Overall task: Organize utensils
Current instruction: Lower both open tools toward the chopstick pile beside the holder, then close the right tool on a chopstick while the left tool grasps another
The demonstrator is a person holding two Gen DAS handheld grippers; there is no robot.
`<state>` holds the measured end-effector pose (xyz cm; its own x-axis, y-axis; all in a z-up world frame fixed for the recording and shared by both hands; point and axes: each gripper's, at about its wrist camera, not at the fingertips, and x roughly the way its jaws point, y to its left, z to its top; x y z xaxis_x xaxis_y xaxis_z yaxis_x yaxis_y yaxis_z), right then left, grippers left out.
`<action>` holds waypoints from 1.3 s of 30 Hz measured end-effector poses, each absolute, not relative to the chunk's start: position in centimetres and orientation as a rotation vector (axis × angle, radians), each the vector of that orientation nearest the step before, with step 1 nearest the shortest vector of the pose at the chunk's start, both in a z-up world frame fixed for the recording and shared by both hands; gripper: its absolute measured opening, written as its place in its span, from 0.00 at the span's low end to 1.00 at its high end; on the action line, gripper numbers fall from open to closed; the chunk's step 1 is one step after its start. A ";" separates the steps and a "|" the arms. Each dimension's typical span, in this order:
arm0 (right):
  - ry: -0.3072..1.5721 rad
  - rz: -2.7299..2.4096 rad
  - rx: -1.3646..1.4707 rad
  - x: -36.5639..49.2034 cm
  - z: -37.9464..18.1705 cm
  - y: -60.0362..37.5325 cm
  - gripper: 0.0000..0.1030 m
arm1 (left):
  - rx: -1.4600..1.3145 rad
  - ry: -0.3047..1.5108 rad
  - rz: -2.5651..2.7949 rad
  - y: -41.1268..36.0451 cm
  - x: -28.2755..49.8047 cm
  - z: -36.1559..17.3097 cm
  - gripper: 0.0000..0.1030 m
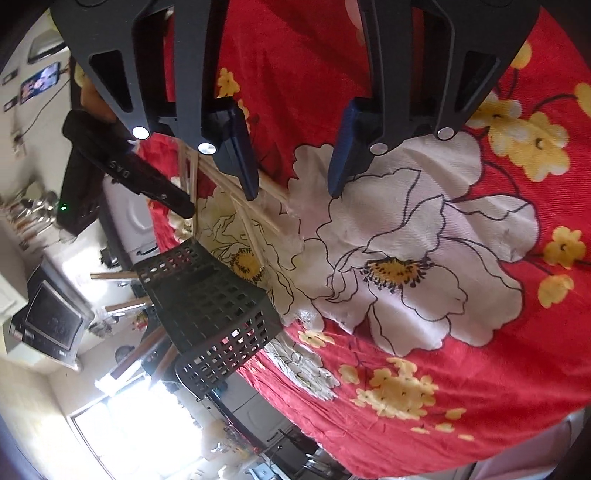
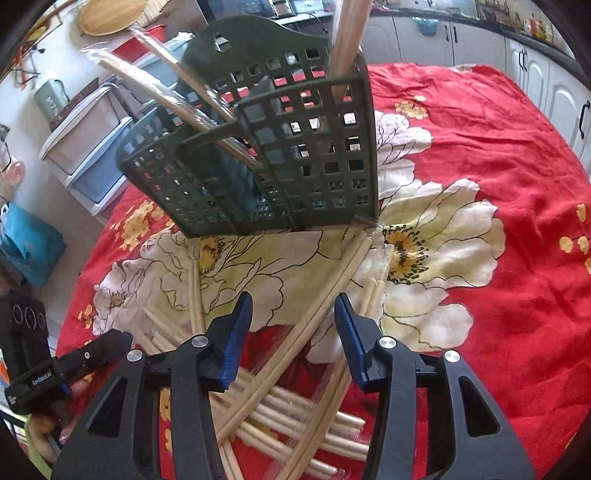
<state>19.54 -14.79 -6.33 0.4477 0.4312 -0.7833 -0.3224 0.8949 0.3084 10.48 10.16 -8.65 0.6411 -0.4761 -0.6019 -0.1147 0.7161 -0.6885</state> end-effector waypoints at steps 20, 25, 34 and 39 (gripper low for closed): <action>1.080 0.432 0.329 23.2 -7.7 -16.1 0.27 | -0.910 0.874 -0.250 10.9 12.2 -10.1 0.13; 1.086 0.436 0.370 23.6 -7.9 -17.1 0.21 | -0.910 0.874 -0.251 11.0 12.3 -10.3 0.09; 1.075 0.456 0.410 22.9 -7.7 -18.7 0.15 | -0.928 0.858 -0.261 11.5 12.0 -10.4 0.05; 1.070 0.488 0.427 21.8 -7.3 -19.3 0.11 | -0.927 0.844 -0.267 11.9 11.6 -10.0 0.05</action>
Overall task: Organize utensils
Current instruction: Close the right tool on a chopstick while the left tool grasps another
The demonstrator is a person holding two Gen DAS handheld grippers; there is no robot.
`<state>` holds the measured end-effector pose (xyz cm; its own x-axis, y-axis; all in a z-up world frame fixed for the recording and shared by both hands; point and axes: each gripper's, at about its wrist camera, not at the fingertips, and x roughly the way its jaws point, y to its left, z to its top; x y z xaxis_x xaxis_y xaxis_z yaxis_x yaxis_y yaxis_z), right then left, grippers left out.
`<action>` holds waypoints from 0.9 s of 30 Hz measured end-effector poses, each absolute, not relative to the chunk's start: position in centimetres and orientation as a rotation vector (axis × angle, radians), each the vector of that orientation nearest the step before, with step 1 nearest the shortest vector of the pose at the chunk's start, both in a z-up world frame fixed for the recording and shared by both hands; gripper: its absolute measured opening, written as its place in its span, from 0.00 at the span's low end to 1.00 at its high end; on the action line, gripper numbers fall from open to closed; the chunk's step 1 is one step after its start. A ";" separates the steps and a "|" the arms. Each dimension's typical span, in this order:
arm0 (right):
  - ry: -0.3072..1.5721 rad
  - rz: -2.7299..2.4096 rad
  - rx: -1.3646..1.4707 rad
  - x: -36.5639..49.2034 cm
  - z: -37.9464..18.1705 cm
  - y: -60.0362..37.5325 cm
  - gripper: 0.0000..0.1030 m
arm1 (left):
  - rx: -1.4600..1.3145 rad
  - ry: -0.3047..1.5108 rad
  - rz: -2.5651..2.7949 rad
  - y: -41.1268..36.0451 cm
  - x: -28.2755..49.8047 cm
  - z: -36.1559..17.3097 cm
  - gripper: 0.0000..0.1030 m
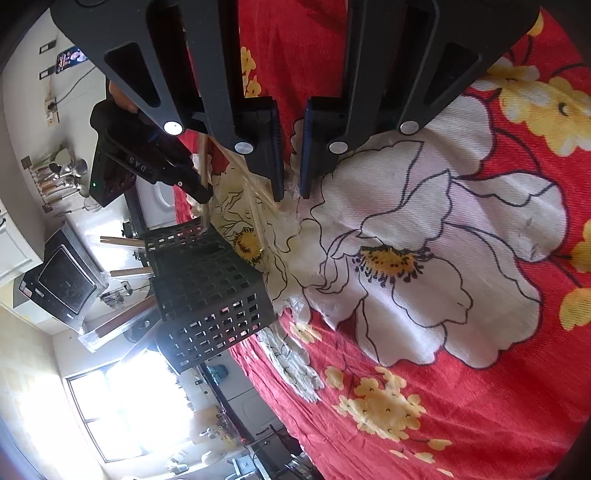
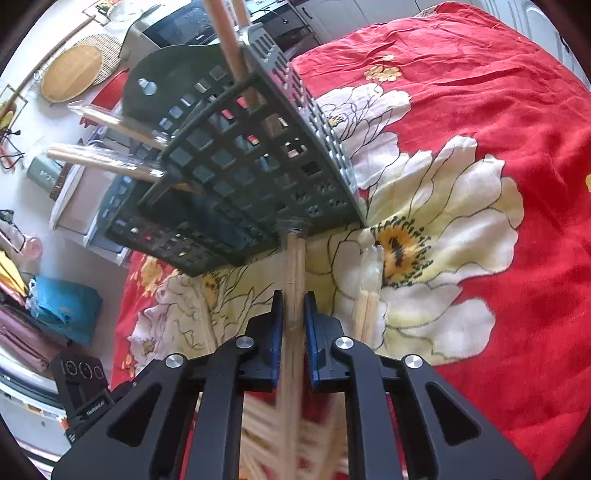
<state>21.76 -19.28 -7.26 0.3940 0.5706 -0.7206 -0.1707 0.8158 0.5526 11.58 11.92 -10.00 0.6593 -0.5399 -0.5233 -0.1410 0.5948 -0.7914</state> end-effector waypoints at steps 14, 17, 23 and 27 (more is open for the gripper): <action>0.927 0.648 0.393 17.4 -2.7 -17.3 0.11 | -0.907 0.737 -0.288 13.5 9.5 -6.4 0.04; 0.882 0.667 0.359 16.7 -1.5 -16.9 0.11 | -0.883 0.706 -0.296 13.5 9.2 -5.0 0.04; 0.806 0.682 0.302 15.9 0.1 -16.4 0.11 | -0.839 0.650 -0.319 13.1 9.0 -2.4 0.04; 0.764 0.690 0.281 15.4 1.1 -16.3 0.11 | -0.813 0.611 -0.347 12.5 9.2 -0.5 0.04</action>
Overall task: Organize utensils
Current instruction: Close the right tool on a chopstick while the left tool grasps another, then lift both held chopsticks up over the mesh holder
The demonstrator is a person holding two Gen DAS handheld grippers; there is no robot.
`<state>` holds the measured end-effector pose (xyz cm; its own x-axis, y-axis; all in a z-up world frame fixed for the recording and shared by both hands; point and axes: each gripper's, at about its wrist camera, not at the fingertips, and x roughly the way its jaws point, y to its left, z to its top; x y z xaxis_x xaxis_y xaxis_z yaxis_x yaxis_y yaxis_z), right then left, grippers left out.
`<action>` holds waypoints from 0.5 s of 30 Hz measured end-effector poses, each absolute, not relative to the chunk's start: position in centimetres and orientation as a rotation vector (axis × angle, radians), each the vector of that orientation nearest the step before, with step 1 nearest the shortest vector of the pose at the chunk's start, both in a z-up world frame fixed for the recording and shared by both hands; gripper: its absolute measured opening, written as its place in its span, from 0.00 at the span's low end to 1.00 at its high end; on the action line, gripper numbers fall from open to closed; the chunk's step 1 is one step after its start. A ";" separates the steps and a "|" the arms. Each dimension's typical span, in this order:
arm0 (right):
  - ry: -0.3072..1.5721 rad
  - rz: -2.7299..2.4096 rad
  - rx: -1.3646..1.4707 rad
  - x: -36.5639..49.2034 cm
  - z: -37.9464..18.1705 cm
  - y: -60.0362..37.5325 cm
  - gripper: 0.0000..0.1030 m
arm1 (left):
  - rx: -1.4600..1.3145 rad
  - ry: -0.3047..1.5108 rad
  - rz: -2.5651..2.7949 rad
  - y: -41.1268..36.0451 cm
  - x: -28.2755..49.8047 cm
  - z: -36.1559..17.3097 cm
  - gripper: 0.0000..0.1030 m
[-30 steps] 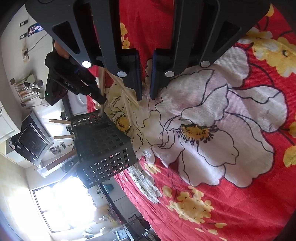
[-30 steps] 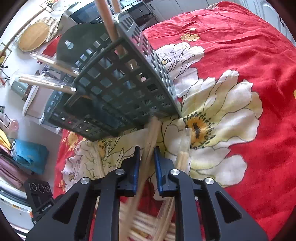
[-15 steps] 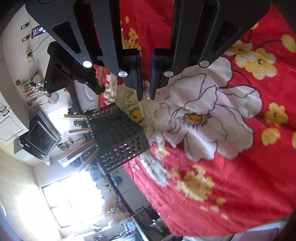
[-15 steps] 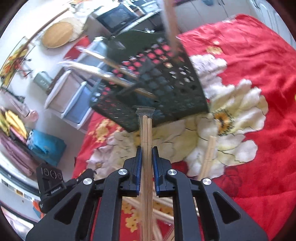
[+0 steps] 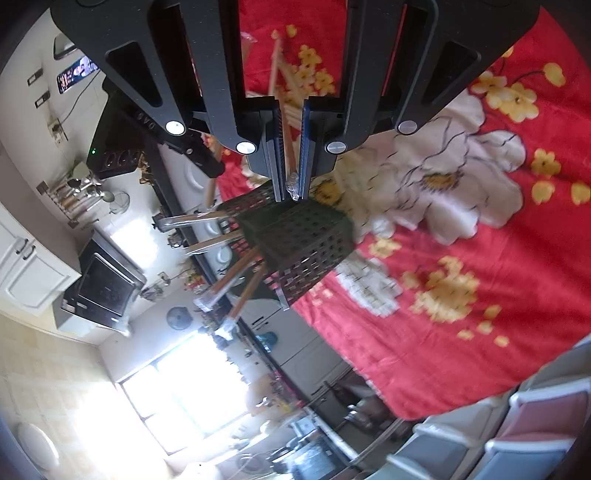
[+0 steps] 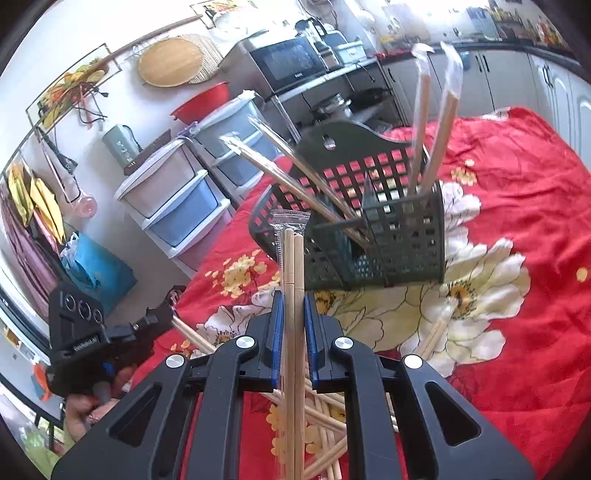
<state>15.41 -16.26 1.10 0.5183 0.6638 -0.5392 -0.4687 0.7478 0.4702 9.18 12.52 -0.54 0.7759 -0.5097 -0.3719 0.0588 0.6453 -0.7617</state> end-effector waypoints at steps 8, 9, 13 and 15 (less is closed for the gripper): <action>0.685 0.694 0.256 14.7 3.0 -16.6 0.11 | -0.755 0.551 -0.413 10.7 9.9 2.9 0.04; 0.677 0.692 0.255 14.5 3.2 -16.8 0.11 | -0.751 0.548 -0.420 10.5 9.9 3.2 0.04; 0.650 0.685 0.246 14.3 4.0 -17.1 0.11 | -0.726 0.537 -0.448 9.4 10.4 4.3 0.04; 0.639 0.681 0.244 14.2 4.2 -17.2 0.11 | -0.716 0.534 -0.460 9.0 10.5 4.6 0.04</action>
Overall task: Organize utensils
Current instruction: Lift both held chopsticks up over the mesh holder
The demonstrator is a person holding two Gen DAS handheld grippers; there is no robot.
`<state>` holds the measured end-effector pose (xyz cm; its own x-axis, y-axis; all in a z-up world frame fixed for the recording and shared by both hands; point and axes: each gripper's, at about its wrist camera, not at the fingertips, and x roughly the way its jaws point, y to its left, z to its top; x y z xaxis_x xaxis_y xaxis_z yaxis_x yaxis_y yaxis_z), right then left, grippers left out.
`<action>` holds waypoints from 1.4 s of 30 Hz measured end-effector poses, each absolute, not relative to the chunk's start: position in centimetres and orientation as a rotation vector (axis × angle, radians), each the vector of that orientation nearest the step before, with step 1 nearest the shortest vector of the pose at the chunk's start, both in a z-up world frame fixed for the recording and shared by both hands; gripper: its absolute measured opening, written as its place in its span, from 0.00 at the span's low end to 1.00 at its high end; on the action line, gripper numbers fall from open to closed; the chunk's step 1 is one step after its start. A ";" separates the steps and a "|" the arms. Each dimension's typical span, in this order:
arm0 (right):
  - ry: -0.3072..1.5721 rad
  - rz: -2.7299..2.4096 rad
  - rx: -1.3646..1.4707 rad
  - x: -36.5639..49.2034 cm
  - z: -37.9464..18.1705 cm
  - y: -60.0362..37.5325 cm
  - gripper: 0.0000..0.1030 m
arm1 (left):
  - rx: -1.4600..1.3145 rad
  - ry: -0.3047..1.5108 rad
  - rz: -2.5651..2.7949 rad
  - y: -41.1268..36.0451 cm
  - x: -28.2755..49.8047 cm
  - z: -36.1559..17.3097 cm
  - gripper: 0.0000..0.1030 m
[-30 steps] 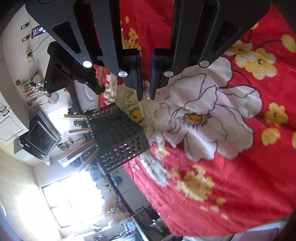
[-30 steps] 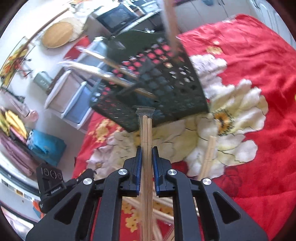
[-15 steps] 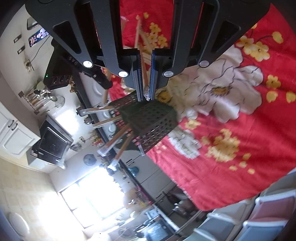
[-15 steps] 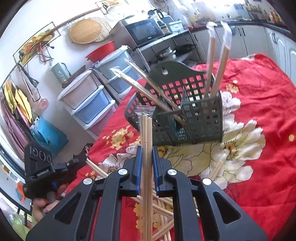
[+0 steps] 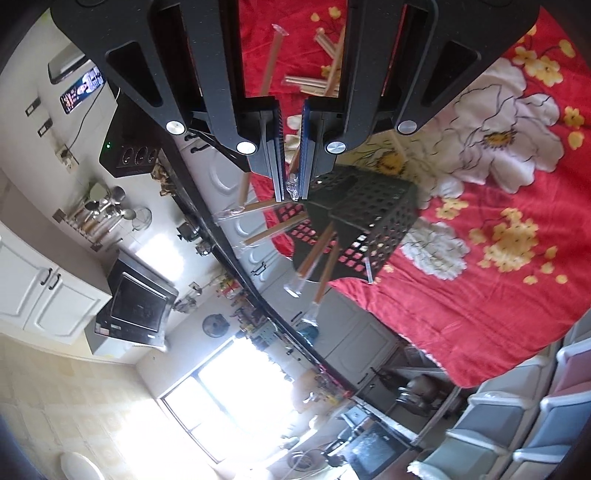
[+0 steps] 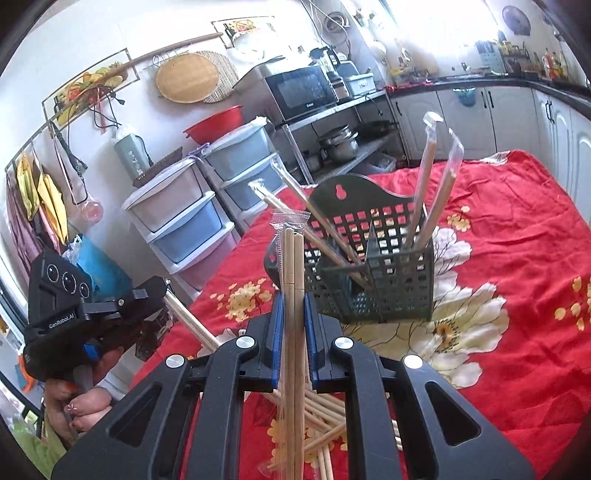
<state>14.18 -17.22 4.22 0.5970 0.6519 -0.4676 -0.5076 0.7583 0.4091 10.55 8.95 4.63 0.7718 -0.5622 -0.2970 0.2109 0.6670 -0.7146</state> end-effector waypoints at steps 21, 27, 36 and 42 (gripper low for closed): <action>0.513 0.642 0.238 14.7 8.4 -18.9 0.11 | -0.649 0.427 -0.551 6.4 12.4 10.1 0.04; 0.456 0.622 0.234 14.9 9.8 -19.5 0.11 | -0.633 0.383 -0.557 6.3 13.0 11.9 0.04; 0.354 0.603 0.218 15.6 11.7 -19.8 0.11 | -0.598 0.303 -0.525 7.8 13.2 15.1 0.04; 0.296 0.587 0.215 16.5 13.0 -19.8 0.11 | -0.591 0.262 -0.476 9.7 13.6 16.6 0.04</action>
